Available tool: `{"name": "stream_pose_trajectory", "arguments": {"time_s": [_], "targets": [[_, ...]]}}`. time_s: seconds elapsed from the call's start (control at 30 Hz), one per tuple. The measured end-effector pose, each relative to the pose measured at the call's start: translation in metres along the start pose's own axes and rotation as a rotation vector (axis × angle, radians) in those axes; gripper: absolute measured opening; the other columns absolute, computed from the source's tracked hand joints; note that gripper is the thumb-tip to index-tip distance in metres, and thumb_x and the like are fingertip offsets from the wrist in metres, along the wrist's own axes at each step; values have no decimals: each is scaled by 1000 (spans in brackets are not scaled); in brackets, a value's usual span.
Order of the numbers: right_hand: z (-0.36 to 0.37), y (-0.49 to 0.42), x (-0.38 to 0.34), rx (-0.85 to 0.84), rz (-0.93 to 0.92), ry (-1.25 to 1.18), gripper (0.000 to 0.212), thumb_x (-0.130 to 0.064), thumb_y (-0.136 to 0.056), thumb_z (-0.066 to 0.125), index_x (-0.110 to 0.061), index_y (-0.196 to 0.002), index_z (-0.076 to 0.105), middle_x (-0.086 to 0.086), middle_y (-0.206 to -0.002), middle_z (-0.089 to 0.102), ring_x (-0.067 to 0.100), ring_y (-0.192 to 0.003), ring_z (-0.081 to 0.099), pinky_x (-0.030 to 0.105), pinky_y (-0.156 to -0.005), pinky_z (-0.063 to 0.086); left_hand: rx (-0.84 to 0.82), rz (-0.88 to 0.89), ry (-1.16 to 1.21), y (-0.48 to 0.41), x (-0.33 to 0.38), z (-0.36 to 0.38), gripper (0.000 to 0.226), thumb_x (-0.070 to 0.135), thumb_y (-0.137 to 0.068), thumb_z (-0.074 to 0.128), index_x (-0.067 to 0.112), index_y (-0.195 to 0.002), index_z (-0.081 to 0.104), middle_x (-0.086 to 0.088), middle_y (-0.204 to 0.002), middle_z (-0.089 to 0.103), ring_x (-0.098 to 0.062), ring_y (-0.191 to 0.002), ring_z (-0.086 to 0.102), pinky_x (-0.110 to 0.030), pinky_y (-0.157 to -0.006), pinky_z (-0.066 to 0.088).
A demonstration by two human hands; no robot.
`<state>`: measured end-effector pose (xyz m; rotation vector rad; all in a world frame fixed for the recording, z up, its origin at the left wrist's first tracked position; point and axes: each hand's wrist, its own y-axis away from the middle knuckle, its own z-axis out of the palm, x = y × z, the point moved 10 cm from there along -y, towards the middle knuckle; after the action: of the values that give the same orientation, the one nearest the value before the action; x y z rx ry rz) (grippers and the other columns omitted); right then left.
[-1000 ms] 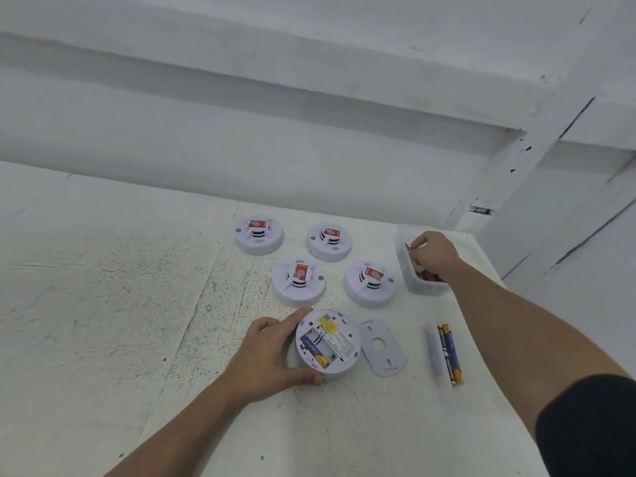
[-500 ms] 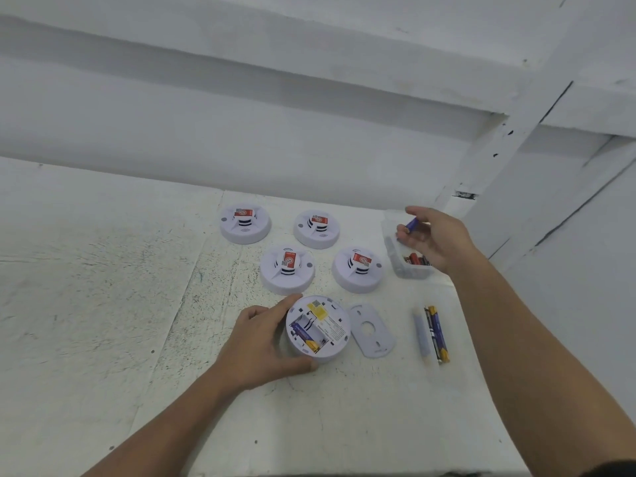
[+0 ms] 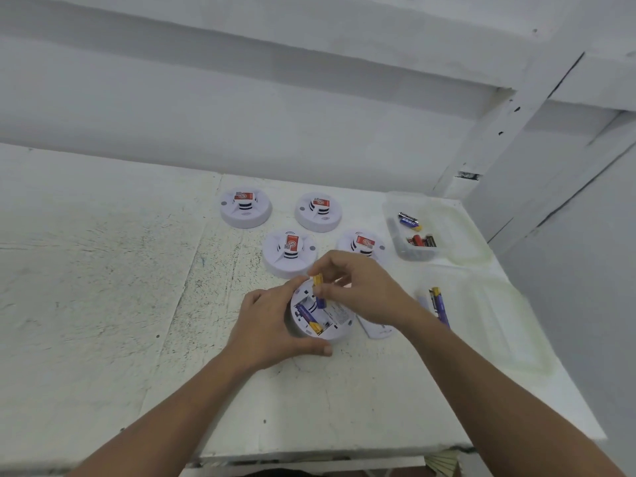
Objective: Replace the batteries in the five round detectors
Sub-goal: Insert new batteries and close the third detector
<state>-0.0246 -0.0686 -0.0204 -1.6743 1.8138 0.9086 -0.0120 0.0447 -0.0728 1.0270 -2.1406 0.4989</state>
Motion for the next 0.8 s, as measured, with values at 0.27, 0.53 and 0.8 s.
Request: {"name": "stream_pose_trajectory", "arguments": {"time_s": [0.27,0.53,0.8], "targets": [[15,9,2,7,-62,70,17,-19,-83,70,-26,-99,68,-10,-96,65,-1,-93,55,10,-77,44,63,-34,-58,-2,-7,4,99,92,-38,56,45,-124,40,27,-106,55,3,-104,47,-28,-99,26],[24,7,4,-19,-105,93,21,-16,-83,70,-21,-103,66,-15,-95,57,5,-100,50,13,-85,39,128,5,-104,0,0,-1,82,82,-49,62,40,-117,44,28,-96,51,5,-98,46,-26,-94,26],[32,5,6,-91,-157,148,18,-18,-82,70,-26,-96,62,-5,-100,55,3,-98,45,6,-82,33,145,36,-153,1,1,1,81,85,-55,54,32,-116,48,22,-104,57,0,-104,50,-28,-95,27]]}}
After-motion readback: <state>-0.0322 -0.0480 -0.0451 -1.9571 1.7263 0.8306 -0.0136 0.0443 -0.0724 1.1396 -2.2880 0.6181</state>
